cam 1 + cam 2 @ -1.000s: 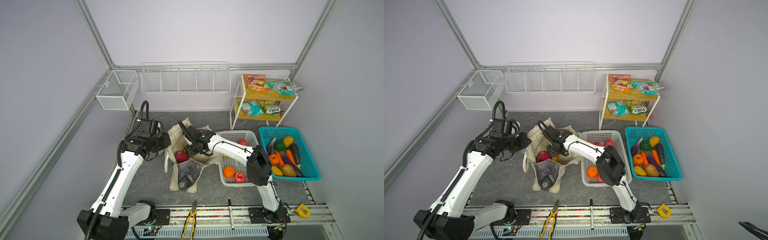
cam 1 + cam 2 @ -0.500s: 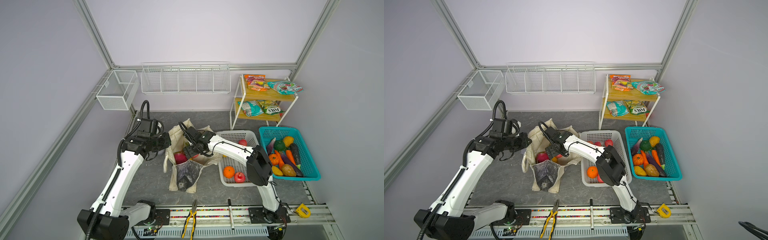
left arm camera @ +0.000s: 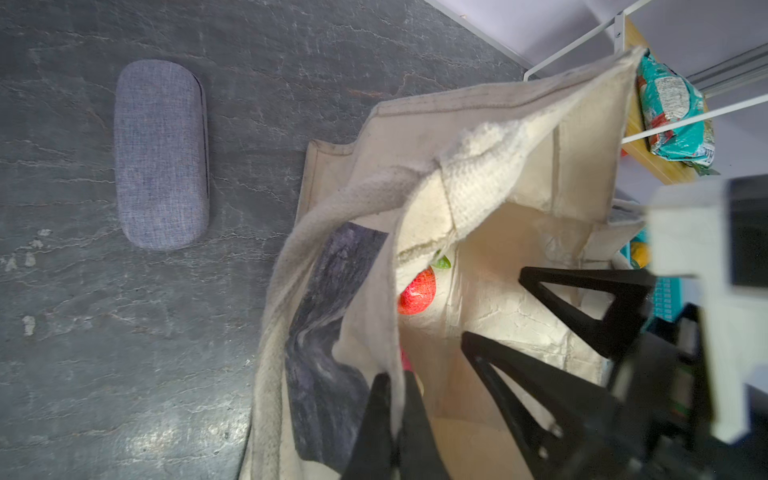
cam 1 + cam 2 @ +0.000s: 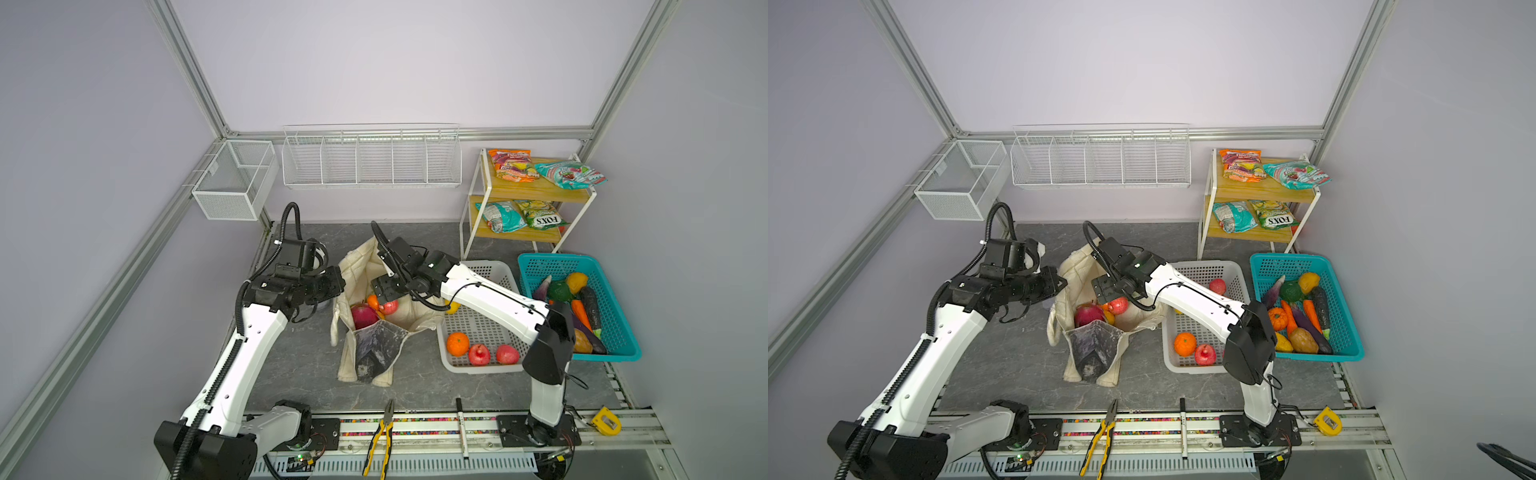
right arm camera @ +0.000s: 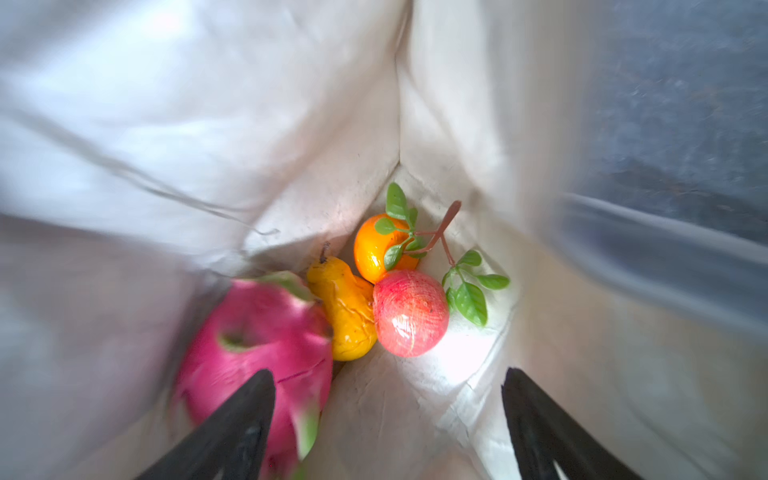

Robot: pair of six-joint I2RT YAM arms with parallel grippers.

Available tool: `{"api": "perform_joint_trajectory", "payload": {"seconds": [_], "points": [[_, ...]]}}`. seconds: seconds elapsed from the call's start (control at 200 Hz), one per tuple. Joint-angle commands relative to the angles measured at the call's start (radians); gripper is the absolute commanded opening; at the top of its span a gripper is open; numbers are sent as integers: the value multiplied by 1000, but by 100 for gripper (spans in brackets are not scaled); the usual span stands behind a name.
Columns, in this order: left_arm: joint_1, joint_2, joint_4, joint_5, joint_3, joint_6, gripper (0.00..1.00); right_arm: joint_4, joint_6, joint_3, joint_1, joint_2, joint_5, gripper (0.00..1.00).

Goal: Place the food into the grocery bag and tie it
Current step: 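Open the right gripper to release the apple and raise it out, then move the right gripper over the teal basket of vegetables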

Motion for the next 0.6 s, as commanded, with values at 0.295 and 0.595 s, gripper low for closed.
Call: {"api": "perform_joint_trajectory", "payload": {"seconds": [0.295,0.595], "points": [[-3,12,20,-43,12,-6,0,-8,49,-106,-184,-355,129,88],[-4,-4,-71,-85,32,-69,0,65,127,-469,-572,-689,194,90]]}}
